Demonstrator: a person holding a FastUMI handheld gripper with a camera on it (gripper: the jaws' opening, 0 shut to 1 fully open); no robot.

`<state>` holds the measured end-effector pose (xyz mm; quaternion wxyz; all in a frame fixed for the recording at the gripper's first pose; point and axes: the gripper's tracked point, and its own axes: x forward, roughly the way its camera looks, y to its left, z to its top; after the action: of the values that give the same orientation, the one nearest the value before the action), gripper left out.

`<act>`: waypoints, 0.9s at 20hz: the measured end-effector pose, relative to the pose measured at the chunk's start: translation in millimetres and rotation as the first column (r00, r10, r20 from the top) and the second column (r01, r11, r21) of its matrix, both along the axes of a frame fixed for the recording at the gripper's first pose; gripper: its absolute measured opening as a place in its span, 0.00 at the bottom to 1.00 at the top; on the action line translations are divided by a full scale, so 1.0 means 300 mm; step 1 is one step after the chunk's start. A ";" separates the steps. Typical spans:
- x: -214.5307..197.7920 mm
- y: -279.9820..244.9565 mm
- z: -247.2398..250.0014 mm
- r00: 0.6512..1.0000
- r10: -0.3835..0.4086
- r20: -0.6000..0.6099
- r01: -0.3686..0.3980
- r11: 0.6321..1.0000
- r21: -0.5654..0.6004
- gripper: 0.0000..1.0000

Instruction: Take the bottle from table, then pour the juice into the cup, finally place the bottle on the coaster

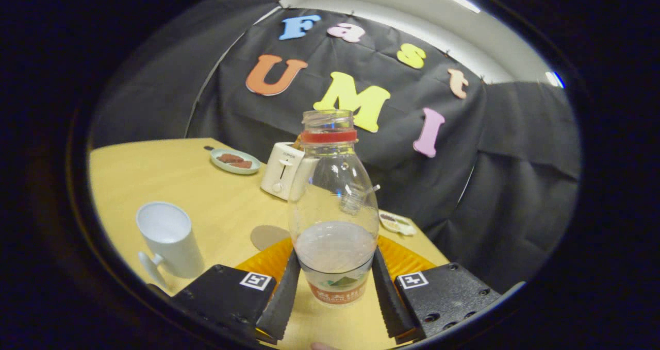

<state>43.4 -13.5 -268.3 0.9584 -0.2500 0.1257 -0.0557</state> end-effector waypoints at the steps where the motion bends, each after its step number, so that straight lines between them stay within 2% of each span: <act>1: 0.003 0.004 0.011 1.000 0.012 0.011 -0.011 0.996 -0.083 0.74; 6: 0.008 0.023 0.012 0.998 0.063 0.014 -0.054 0.927 -0.372 0.74; 10: 0.017 0.060 0.036 0.991 0.123 0.046 -0.076 0.822 -0.565 0.74; 18: 0.016 0.118 0.042 0.983 0.185 0.015 -0.114 0.663 -0.740 0.74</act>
<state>48.3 22.0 -255.8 0.7827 -0.6208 0.0291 -0.0338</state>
